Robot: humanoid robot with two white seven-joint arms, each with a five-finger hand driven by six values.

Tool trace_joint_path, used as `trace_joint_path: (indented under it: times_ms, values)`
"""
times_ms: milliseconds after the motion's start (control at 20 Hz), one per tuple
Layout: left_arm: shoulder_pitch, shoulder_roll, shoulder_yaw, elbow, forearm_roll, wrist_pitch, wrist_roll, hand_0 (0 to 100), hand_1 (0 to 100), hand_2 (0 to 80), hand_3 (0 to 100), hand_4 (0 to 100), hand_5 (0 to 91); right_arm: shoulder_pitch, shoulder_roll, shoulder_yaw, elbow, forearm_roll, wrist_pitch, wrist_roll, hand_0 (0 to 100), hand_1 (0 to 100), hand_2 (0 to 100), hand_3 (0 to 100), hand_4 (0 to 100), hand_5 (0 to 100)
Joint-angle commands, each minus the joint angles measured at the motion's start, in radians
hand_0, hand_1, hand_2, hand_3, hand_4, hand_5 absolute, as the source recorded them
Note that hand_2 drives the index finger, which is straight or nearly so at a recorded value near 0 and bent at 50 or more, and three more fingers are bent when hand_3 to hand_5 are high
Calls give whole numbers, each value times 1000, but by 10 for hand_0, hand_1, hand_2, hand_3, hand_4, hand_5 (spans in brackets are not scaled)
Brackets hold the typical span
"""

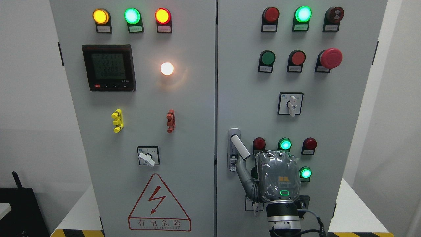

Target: Release door handle

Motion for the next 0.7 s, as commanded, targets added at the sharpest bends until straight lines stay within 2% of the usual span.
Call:
trace_joint_path:
  times_ms: [0, 651]
  values:
    - [31, 0, 0, -31, 0, 0, 1, 120, 389, 0, 0, 0, 0, 0, 0, -5, -3, 0, -1, 1, 584, 0, 1000, 1000, 1000, 966]
    - [31, 0, 0, -31, 0, 0, 1, 120, 389, 0, 0, 0, 0, -5, -1, -8, -6, -1, -1, 1, 587, 0, 1000, 1000, 1000, 967]
